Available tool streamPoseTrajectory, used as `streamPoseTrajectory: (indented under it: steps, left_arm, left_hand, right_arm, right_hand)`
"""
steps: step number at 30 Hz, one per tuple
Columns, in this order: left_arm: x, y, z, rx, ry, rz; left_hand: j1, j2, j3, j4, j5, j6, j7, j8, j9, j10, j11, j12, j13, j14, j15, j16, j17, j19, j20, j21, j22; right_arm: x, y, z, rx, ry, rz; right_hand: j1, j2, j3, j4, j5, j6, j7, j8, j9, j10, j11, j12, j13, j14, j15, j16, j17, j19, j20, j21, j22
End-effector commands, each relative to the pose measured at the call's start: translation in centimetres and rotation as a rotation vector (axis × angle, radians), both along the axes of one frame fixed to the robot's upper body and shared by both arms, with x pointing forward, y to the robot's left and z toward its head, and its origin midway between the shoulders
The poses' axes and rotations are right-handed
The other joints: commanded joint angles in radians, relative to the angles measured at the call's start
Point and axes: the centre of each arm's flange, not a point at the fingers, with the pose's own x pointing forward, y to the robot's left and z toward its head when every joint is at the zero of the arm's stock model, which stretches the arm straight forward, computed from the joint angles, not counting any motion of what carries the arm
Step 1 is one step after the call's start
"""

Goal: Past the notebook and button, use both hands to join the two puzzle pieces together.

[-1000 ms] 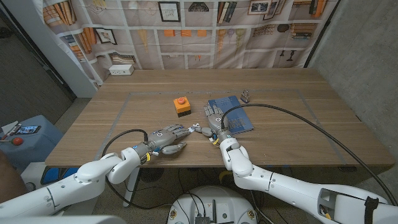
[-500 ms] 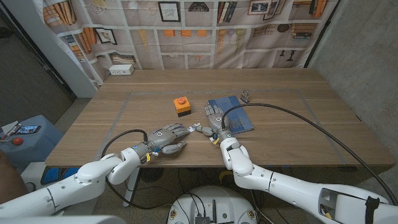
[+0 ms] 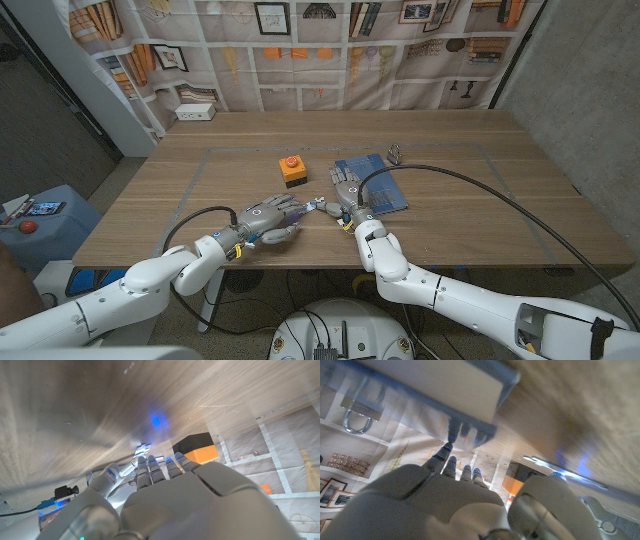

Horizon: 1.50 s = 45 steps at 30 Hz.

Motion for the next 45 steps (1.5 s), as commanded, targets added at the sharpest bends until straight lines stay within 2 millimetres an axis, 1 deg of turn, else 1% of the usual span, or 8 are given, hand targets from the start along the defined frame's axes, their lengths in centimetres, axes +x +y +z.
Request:
streamPoseTrajectory:
  steps: [1,15,23,33,39,45]
  left_arm:
    - [-0.3,-0.2,0.6,-0.007,-0.032,-0.008]
    - [-0.6,0.3,1.9,-0.044,-0.072,-0.004]
    - [-0.5,0.7,2.3,-0.110,-0.074,0.009]
    - [-0.3,1.3,3.0,-0.136,-0.087,0.019]
    - [-0.2,1.6,3.4,-0.193,-0.099,0.017]
    - [-0.2,1.6,4.0,-0.239,-0.111,0.016]
  left_hand:
    - [0.009,0.095,0.005,-0.007,0.000,-0.002,-0.006,0.000,0.002,-0.001,0.000,0.000,-0.001,0.006,-0.091,0.005,0.003,0.007,-0.042,0.004,0.001]
    - [0.008,0.093,0.006,-0.006,0.000,0.002,-0.005,0.002,0.002,0.002,0.000,0.001,-0.001,0.011,-0.092,0.006,0.003,0.017,-0.041,0.006,0.001]
    - [0.008,0.091,0.009,-0.006,0.001,0.003,-0.004,0.002,0.002,0.005,0.001,0.002,-0.001,0.019,-0.091,0.007,0.003,0.033,-0.039,0.010,0.001]
    - [0.009,0.089,0.012,-0.010,0.001,0.004,-0.005,0.002,0.002,0.005,0.002,0.002,-0.001,0.032,-0.086,0.008,0.002,0.052,-0.043,0.014,0.001]
    - [0.008,0.089,0.014,-0.009,0.001,0.004,-0.004,0.002,0.002,0.005,0.002,0.002,-0.001,0.037,-0.088,0.009,0.002,0.060,-0.044,0.015,0.001]
    - [0.009,0.089,0.016,-0.011,0.001,0.005,-0.005,0.002,0.002,0.004,0.002,0.001,-0.001,0.041,-0.089,0.008,0.002,0.065,-0.044,0.015,0.000]
  right_arm:
    - [-0.7,0.1,0.9,0.033,-0.014,0.029]
    - [-1.6,-0.1,2.6,0.079,-0.042,0.069]
    - [-1.9,-1.0,3.4,0.115,-0.058,0.084]
    - [-1.7,-1.8,4.4,0.169,-0.061,0.086]
    - [-1.4,-2.2,5.2,0.199,-0.051,0.100]
    - [-1.3,-3.0,5.8,0.226,-0.052,0.116]
  right_hand:
    - [0.010,-0.002,-0.009,-0.001,-0.001,0.003,0.000,0.005,0.002,0.009,-0.001,0.006,0.002,0.003,-0.005,0.004,0.003,0.007,0.005,-0.004,0.002]
    - [0.008,0.001,-0.014,0.002,0.000,0.020,-0.005,0.010,0.001,0.026,-0.006,0.010,0.002,0.017,-0.011,0.010,0.004,0.018,0.001,-0.001,0.002]
    - [0.004,0.007,-0.016,0.006,0.000,0.038,-0.010,0.014,0.001,0.041,-0.009,0.013,0.002,0.026,-0.016,0.013,0.004,0.025,-0.003,0.000,0.002]
    - [0.000,0.012,-0.019,0.010,0.001,0.053,-0.015,0.017,0.001,0.057,-0.017,0.016,0.002,0.036,-0.023,0.016,0.005,0.031,-0.007,-0.001,0.002]
    - [-0.002,0.015,-0.020,0.011,0.001,0.058,-0.017,0.017,0.001,0.062,-0.016,0.016,0.002,0.037,-0.024,0.016,0.005,0.032,-0.009,-0.001,0.002]
    - [-0.005,0.020,-0.021,0.014,0.002,0.063,-0.021,0.018,0.001,0.067,-0.021,0.015,0.002,0.039,-0.029,0.016,0.005,0.034,-0.014,-0.001,0.001]
